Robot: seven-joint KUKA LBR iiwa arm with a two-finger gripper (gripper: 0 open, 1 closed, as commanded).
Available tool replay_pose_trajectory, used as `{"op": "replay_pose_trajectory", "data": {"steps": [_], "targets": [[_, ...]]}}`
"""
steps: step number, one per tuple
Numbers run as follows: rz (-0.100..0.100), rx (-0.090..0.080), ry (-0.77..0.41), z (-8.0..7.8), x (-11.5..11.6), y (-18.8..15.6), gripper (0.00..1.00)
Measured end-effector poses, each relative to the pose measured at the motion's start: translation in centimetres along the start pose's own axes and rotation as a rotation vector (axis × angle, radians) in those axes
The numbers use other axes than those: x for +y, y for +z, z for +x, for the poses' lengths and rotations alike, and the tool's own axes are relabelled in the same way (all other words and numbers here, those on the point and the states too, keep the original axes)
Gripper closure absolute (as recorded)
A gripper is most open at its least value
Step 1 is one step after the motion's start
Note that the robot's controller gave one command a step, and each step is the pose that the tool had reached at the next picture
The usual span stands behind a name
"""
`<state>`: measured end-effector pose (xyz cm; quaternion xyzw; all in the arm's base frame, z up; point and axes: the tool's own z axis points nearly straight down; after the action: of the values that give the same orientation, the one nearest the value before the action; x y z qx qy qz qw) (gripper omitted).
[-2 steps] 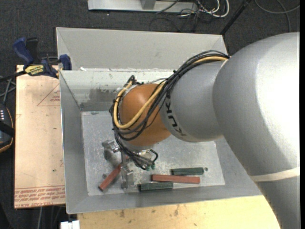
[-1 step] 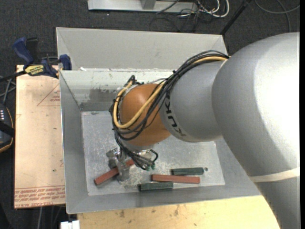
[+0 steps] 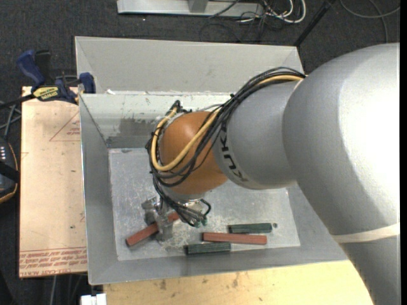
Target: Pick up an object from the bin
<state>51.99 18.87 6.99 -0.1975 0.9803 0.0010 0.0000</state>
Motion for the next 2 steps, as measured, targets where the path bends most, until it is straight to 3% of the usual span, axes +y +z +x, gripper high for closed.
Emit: {"op": "replay_pose_trajectory", "data": {"steps": [1,2], "targets": [[0.001,-0.002,0.004,0.71,-1.20,-7.91,1.00],[0.001,-0.001,0.004,0.71,-1.21,-7.90,0.00]]}}
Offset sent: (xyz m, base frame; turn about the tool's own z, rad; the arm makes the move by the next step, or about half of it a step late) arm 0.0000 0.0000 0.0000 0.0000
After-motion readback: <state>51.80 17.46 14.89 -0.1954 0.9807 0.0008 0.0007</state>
